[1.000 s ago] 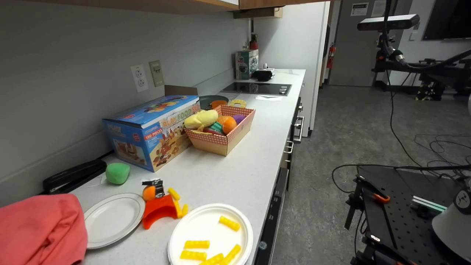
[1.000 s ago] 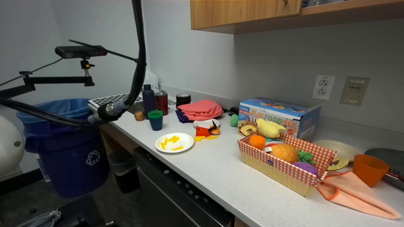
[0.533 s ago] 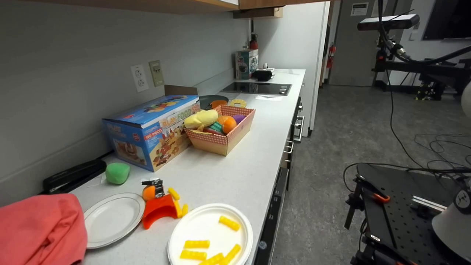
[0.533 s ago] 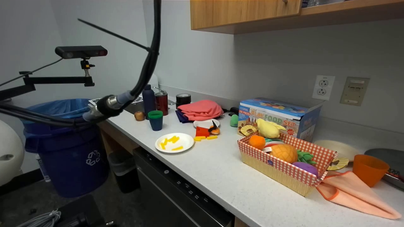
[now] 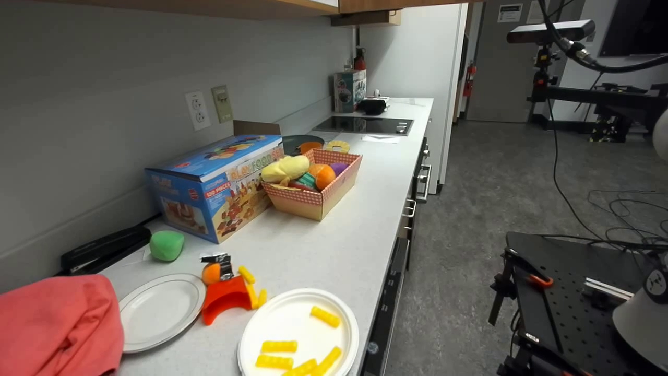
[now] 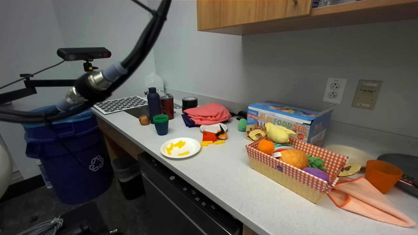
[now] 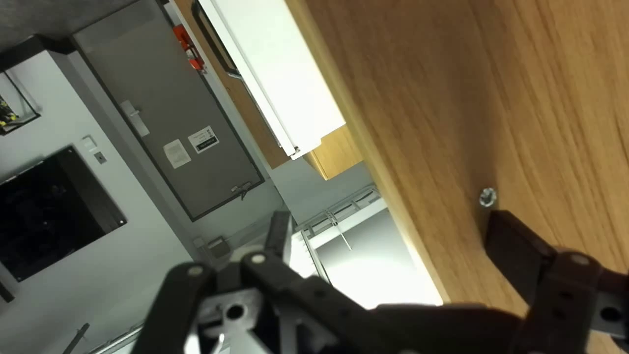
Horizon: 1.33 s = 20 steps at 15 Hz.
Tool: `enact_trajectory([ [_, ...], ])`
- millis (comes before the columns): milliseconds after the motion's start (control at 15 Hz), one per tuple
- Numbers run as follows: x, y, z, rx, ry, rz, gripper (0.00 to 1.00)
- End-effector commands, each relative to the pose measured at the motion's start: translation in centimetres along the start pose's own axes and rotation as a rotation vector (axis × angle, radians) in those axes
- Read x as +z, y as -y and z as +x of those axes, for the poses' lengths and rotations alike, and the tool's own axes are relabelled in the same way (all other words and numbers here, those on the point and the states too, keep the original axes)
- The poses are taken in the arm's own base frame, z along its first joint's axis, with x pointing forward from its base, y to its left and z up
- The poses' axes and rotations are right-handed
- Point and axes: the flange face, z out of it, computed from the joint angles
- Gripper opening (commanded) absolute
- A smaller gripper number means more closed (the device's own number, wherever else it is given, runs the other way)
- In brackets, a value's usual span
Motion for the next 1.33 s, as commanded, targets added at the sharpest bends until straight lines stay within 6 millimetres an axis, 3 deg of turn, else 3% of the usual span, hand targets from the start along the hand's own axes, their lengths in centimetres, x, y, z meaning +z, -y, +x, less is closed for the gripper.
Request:
enact_trajectory([
  [0, 2.3, 0.1, 1.7, 0.0, 0.028, -0.059, 1.0],
  [267, 3.9, 1.8, 2.0, -0.008, 0.05, -0.078, 1.0],
  [333, 2.4, 1.7, 2.5, -0.004, 0.047, -0.072, 1.0],
  [733, 1.6, 4.0, 2.3, -0.025, 0.02, -0.022, 1.0],
  [1267, -4.1, 6.4, 2.1, -0.104, -0.003, 0.082, 1.0],
])
